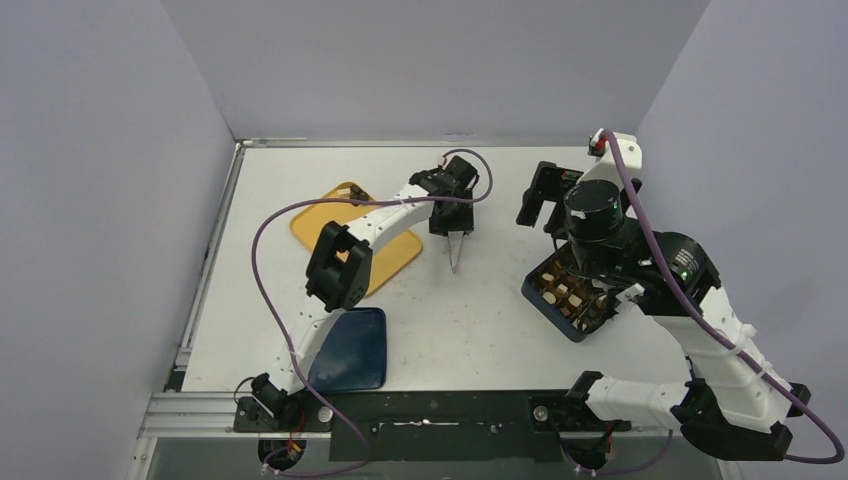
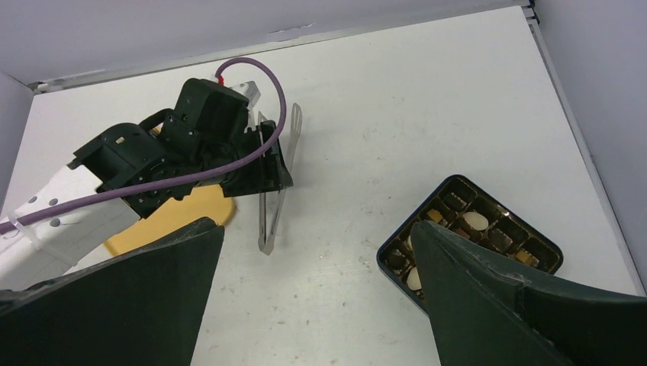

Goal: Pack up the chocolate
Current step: Place the clamp at the center of the board.

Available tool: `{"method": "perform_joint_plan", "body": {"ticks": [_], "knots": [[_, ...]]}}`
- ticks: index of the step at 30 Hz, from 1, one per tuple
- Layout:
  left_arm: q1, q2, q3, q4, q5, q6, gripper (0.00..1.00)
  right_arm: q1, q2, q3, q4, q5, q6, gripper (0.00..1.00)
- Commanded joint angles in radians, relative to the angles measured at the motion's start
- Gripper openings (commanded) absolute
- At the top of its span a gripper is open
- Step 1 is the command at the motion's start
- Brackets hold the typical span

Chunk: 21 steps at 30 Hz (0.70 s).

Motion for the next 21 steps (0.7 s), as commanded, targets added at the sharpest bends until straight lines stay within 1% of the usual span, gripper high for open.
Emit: {"method": "perform_joint_plan", "body": {"ticks": [1, 8, 9, 10, 11, 17, 21], "knots": [[0.008, -0.025, 0.012, 0.032, 0.04, -0.018, 0.56, -0.004, 0.009, 0.016, 0.043, -0.019, -0.024, 1.0], [0.008, -0.111, -0.008, 0.012, 0.028, 0.002, 0.71, -0.019, 0.01, 0.036, 0.033, -0.057, 0.016, 1.0], [0.008, -0.125, -0.011, 0.006, 0.025, 0.002, 0.78, -0.02, 0.007, 0.035, 0.026, -0.059, 0.032, 1.0], [0.008, -0.14, -0.013, -0.002, 0.023, -0.001, 0.94, -0.021, 0.003, 0.031, 0.02, -0.063, 0.047, 1.0], [0.008, -0.154, -0.016, -0.01, 0.017, -0.006, 0.97, -0.021, -0.003, 0.024, 0.018, -0.071, 0.061, 1.0], [0.004, -0.255, -0.093, -0.082, -0.014, -0.053, 0.97, -0.02, -0.064, -0.054, 0.058, -0.14, 0.108, 1.0], [0.003, -0.348, -0.153, -0.194, -0.061, -0.086, 0.97, -0.021, -0.058, -0.076, 0.024, -0.201, 0.138, 1.0]]}}
